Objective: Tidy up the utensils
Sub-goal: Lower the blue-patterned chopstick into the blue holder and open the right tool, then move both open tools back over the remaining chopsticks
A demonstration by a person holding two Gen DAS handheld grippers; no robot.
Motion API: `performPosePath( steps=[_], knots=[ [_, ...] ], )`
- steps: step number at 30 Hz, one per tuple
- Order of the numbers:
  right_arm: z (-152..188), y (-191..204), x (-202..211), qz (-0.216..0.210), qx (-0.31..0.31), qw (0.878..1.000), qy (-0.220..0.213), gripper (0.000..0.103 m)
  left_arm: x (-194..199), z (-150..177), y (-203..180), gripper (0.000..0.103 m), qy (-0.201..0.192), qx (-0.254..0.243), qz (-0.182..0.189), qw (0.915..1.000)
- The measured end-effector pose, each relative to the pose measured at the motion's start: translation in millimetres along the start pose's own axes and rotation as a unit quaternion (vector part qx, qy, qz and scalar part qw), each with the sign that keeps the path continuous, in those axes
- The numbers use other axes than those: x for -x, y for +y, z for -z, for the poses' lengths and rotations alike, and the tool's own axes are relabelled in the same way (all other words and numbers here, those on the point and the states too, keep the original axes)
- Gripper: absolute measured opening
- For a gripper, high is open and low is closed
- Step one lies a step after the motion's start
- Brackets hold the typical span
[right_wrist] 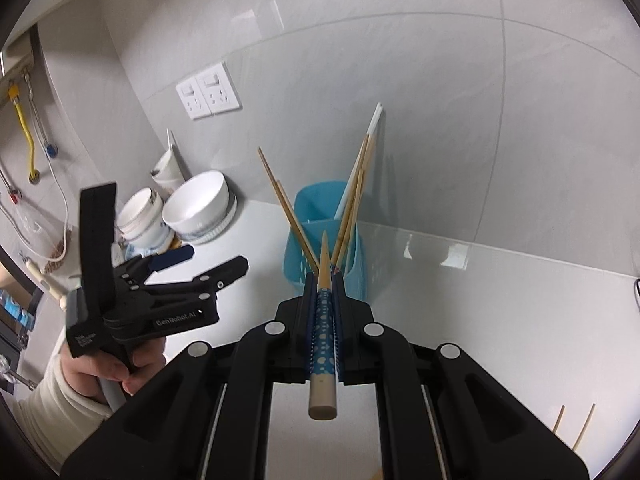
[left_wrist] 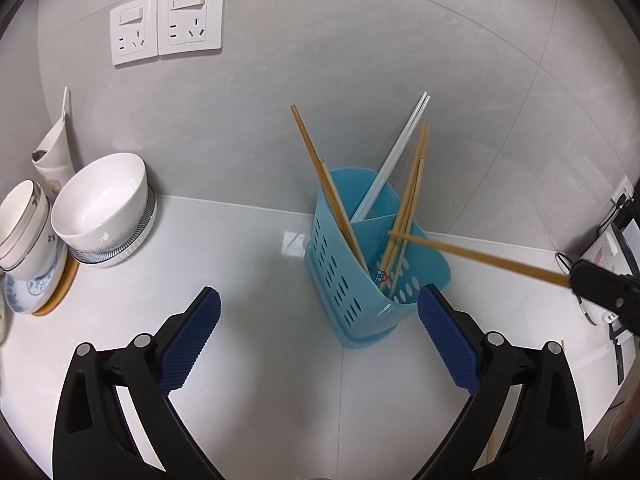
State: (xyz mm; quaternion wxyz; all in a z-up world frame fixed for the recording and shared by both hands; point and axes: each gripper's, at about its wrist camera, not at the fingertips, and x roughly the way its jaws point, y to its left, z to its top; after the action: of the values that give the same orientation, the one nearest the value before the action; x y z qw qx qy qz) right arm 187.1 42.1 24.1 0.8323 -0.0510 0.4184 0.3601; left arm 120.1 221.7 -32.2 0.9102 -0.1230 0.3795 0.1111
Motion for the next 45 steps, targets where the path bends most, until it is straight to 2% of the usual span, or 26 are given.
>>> performPosePath(
  steps=[9, 20, 30, 31, 35, 37, 39, 40, 42, 45],
  knots=[
    [-6.4, 6.9, -26.0, 0.014, 0.009, 0.999, 0.042, 0.007, 0.3, 0.5, 3.2, 0.097, 0.007, 0.002, 0.002, 1.0000],
    [-25.0, 14.2, -50.5, 0.019, 0.016, 0.997, 0.067, 0.007, 2.3, 0.1, 9.3, 0.097, 0.010, 0.004, 0.000, 0.9999],
    [-31.7, 17.1, -60.8, 0.024, 0.009, 0.998, 0.057, 0.010, 3.4, -0.1, 8.7, 0.097, 0.011, 0.001, -0.001, 0.9999],
    [-32.2, 17.2, -59.6, 0.025, 0.008, 0.998, 0.055, 0.012, 4.2, -0.2, 8.1, 0.097, 0.010, 0.000, 0.000, 0.9999],
    [-34.5, 15.7, -43.1, 0.028, 0.006, 0.999, 0.027, 0.042, 7.6, -1.1, 5.5, 0.097, 0.007, -0.002, 0.000, 1.0000],
    [-35.2, 12.9, -31.5, 0.031, 0.006, 0.999, 0.008, 0.050, 10.4, -1.7, 3.4, 0.097, 0.005, -0.004, 0.001, 1.0000],
    [-34.1, 8.2, -21.4, 0.038, 0.004, 0.999, -0.005, 0.064, 13.3, -1.8, 1.6, 0.097, 0.003, -0.004, 0.001, 1.0000],
    [-32.4, 5.0, -16.3, 0.040, 0.001, 0.999, -0.011, 0.067, 14.7, -1.5, 0.1, 0.097, 0.003, -0.006, 0.002, 1.0000],
    [-28.7, -1.8, -8.0, 0.042, -0.004, 0.999, -0.019, 0.079, 17.1, -0.8, -3.0, 0.097, 0.004, -0.008, 0.004, 1.0000],
    [-18.3, -13.3, 2.8, 0.054, -0.015, 0.998, -0.028, 0.089, 21.6, 2.2, -10.2, 0.097, 0.004, -0.012, 0.006, 0.9999]
  ],
)
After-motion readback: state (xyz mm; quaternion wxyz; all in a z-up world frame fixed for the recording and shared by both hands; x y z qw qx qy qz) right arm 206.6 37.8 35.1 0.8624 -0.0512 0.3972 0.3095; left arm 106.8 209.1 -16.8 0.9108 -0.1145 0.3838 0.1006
